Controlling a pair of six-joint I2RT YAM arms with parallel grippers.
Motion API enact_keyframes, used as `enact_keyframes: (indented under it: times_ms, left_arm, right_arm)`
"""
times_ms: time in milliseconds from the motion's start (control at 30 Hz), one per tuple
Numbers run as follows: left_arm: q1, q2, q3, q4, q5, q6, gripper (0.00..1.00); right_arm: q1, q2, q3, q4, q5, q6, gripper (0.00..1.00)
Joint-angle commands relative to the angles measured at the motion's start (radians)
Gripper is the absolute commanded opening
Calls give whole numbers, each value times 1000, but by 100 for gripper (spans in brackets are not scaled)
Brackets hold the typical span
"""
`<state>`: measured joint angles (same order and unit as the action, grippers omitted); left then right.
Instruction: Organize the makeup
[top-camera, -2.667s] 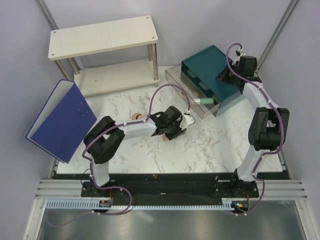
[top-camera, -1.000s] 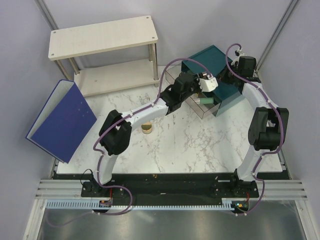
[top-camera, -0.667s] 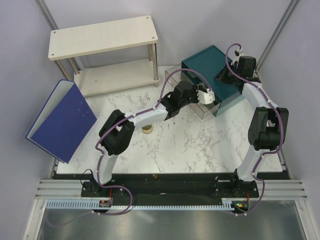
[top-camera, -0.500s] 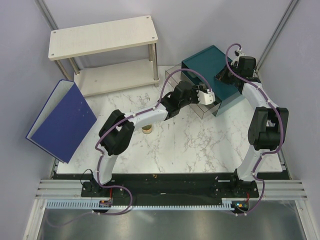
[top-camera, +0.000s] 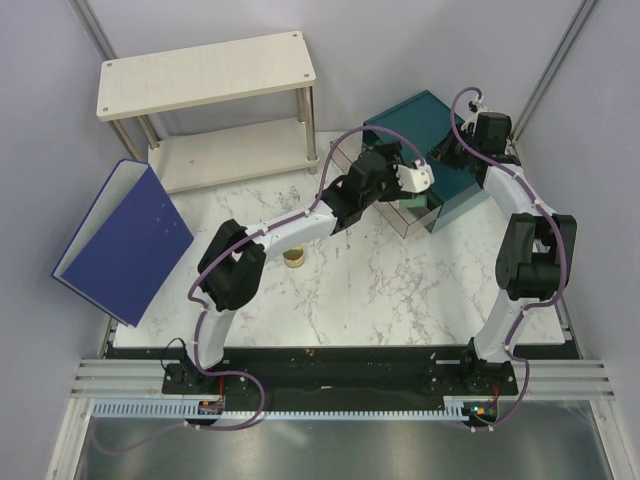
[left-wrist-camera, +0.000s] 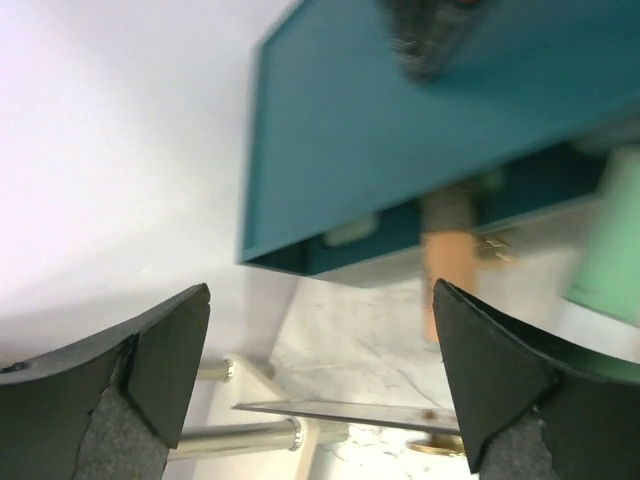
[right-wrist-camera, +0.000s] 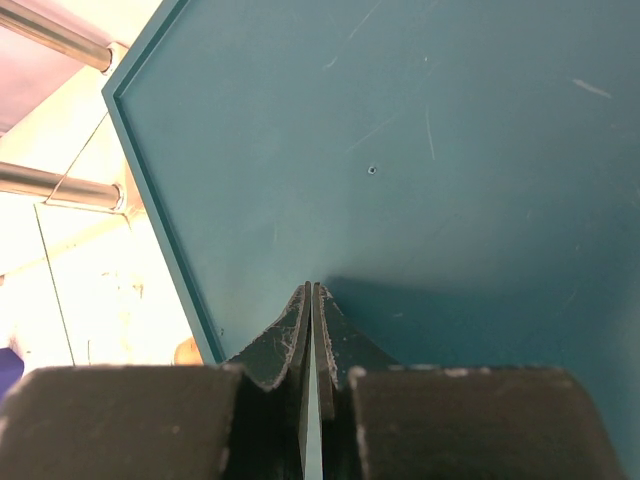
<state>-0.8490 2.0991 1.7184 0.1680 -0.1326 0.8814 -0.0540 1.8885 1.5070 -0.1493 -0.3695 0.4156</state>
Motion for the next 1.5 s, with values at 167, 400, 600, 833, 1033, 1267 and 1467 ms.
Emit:
enact_keyframes:
  times_ms: [167, 400, 600, 833, 1033, 1267, 1467]
  left_arm:
    - [24, -160, 77, -83, -285, -250, 99]
    - [97, -318, -114, -355, -33, -613, 99]
    - [149, -312, -120, -479, 154, -769, 99]
    - [163, -191, -77, -515, 292, -818, 99]
    - [163, -97, 6, -501, 389, -843, 99]
    - [162, -22, 83, -374, 380, -901, 99]
    - [148, 53, 139, -260, 398, -938, 99]
  right_arm:
    - [11, 50, -51, -153, 23, -21, 10]
    - [9, 52, -51, -154, 24, -26, 10]
    - [13, 54, -57, -153, 21, -26, 10]
    - [13, 55, -62, -153, 18, -24, 10]
    - [13, 54, -67, -153, 18, -26, 10]
    - [13, 55, -64, -153, 14, -26, 11]
    - [13, 58, -60, -153, 17, -26, 11]
